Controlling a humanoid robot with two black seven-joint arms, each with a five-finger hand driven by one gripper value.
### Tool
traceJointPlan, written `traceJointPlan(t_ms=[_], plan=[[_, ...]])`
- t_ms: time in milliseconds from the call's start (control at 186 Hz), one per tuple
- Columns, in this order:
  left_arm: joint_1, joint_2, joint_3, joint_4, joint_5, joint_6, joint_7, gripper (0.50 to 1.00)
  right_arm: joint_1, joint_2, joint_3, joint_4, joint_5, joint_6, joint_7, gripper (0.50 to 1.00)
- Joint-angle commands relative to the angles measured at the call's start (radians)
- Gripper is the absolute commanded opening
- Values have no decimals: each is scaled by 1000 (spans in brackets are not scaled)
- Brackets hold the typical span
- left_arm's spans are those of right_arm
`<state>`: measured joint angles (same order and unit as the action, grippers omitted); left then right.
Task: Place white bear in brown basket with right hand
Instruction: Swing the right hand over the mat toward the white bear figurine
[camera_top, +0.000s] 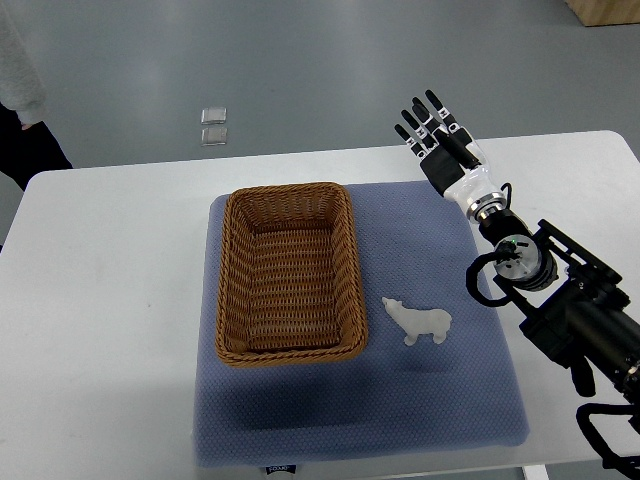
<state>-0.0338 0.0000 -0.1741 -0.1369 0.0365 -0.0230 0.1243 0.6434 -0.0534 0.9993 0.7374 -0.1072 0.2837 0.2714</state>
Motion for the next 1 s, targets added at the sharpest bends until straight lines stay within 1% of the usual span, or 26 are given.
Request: traceJointPlan(t_ms=[0,48,113,188,296,360,435,462,473,516,553,602,607,672,747,838,994], plan=[[0,0,1,0,0,0,0,1000,16,-51,-47,39,-31,0,-4,928],[0,0,1,0,0,0,0,1000,24,-85,-73,60,-69,-1,-6,928],[0,0,1,0,0,0,0,1000,45,-131,-123,99,-146,-1,-31,928],[0,0,2,0,0,0,0,1000,71,-190,-185,143,-244,-3,-80,928],[0,0,2,-1,2,0,0,1000,140,-309,-324,214,-394,-3,-153,928],[0,0,2,-1,2,0,0,1000,214,-379,-449,235,-454,2,-187,928],[-2,0,1,-1,2,0,0,1000,315,-468,-599,260,-473,11,-248,928],[-5,0,1,-1,2,0,0,1000,361,-506,-657,283,-473,12,-279,928],[-5,0,1,-1,2,0,0,1000,361,-506,-657,283,-473,12,-279,928],[-5,0,1,-1,3,0,0,1000,424,-552,-731,320,-473,18,-316,928],[-5,0,1,-3,3,-2,0,1000,487,-600,-800,356,-471,34,-356,928],[-5,0,1,-3,3,-2,0,1000,487,-600,-800,356,-471,34,-356,928],[-5,0,1,-3,5,-2,0,1000,569,-655,-876,406,-471,64,-407,928],[-5,0,1,-9,6,-2,0,1000,651,-710,-947,480,-471,106,-455,928],[-5,0,1,-24,5,-2,0,1000,722,-776,-1010,569,-471,133,-486,928],[-5,0,2,-29,5,-2,0,1000,780,-821,-1071,649,-471,137,-508,928],[-12,0,1,-30,6,-2,0,1000,812,-891,-1111,752,-470,140,-512,928]])
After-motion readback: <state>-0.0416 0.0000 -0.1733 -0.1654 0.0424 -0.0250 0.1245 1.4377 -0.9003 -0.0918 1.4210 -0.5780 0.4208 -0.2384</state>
